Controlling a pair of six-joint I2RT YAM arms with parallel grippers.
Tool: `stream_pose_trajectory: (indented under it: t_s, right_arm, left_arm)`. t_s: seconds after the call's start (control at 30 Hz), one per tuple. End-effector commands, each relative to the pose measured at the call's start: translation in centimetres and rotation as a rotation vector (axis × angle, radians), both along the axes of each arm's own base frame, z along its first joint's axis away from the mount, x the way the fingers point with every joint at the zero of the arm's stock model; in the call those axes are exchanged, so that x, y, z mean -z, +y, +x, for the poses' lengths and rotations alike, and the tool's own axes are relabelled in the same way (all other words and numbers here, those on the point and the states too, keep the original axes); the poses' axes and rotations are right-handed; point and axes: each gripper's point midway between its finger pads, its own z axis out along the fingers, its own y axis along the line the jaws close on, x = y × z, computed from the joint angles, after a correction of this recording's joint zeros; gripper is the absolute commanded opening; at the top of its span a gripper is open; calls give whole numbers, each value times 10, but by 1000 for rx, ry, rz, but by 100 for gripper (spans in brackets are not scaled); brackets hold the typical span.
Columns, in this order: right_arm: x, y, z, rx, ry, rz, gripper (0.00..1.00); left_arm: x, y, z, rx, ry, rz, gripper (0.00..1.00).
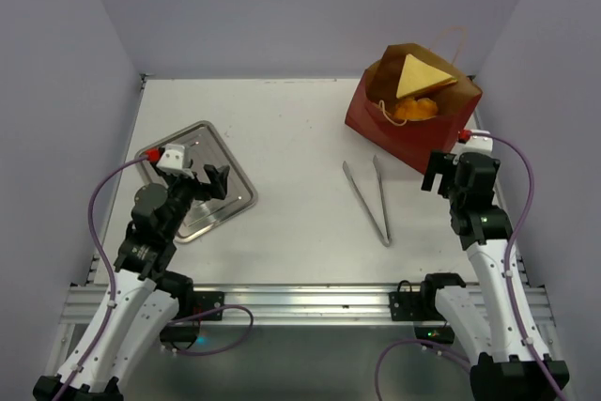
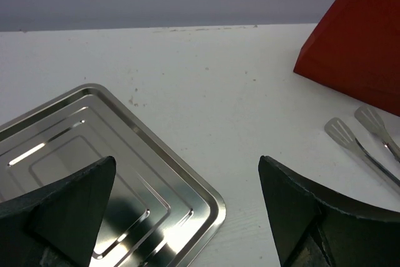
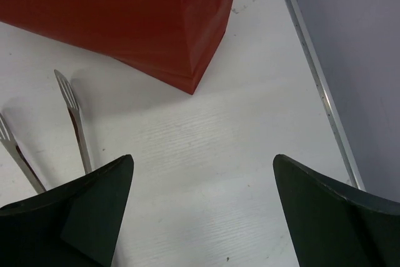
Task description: Take the fake bread out of the paper bag
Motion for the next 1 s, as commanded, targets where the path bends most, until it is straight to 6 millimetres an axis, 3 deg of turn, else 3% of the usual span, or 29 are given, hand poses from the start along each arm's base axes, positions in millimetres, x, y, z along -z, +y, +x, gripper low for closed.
stream_pose_trajectory:
  t_s: [0.0,0.03,0.13,0.17,0.23,0.27,0.4,0.47,0.6,0.67,0.7,0.77,0.8,0.87,0.9,0.93,0.97]
  right_arm:
    - [-31,7,9,-38,-72,19,99]
    - [-32,8,9,-72,-61,-5,99]
    - [-34,38,7,-371,-16,-95,99]
    - [-30,70,-1,-587,1,-65,99]
    - [-23,100,-20,-945,47,-170,99]
    - [-24,116,-34,-1055,60,-125,99]
    - [-30,107,-21,-956,91,-92,99]
    - [-30,99,-8,-870,93,-72,99]
    - [-19,111,1,-843,132,72,99]
    - [-15,106,10,-798,136,94,99]
    - [-13,100,13,-754,141,102,99]
    - [-9,83,19,-677,144,105,99]
    - [-7,80,20,-639,144,132,99]
    - [3,72,25,-575,135,157,99]
    - [3,70,25,-543,117,189,99]
    - [8,65,26,-517,104,198,99]
    - [8,63,26,-499,94,202,99]
  left_arm:
    - [-11,-3,3,24,-46,12,100]
    - [-11,-4,3,30,-44,12,100]
    - [-10,-5,4,33,-39,13,100]
    - [-9,-5,4,33,-37,14,100]
    - [-11,-10,3,64,-38,11,100]
    - [-9,-12,2,71,-34,12,100]
    - [-11,-32,-2,171,-18,-49,100]
    - [-10,-51,-7,271,21,-110,100]
    - [31,-81,-10,297,292,-313,100]
    - [42,-96,-15,281,363,-373,100]
    - [43,-122,-31,347,391,-367,100]
    - [46,-134,-28,255,401,-382,100]
    - [46,-154,-35,237,415,-365,100]
    - [57,-170,-41,141,504,-406,100]
    - [62,-189,-42,99,525,-380,100]
    - [72,-196,-46,67,563,-360,100]
    - [95,-214,-51,21,635,-351,100]
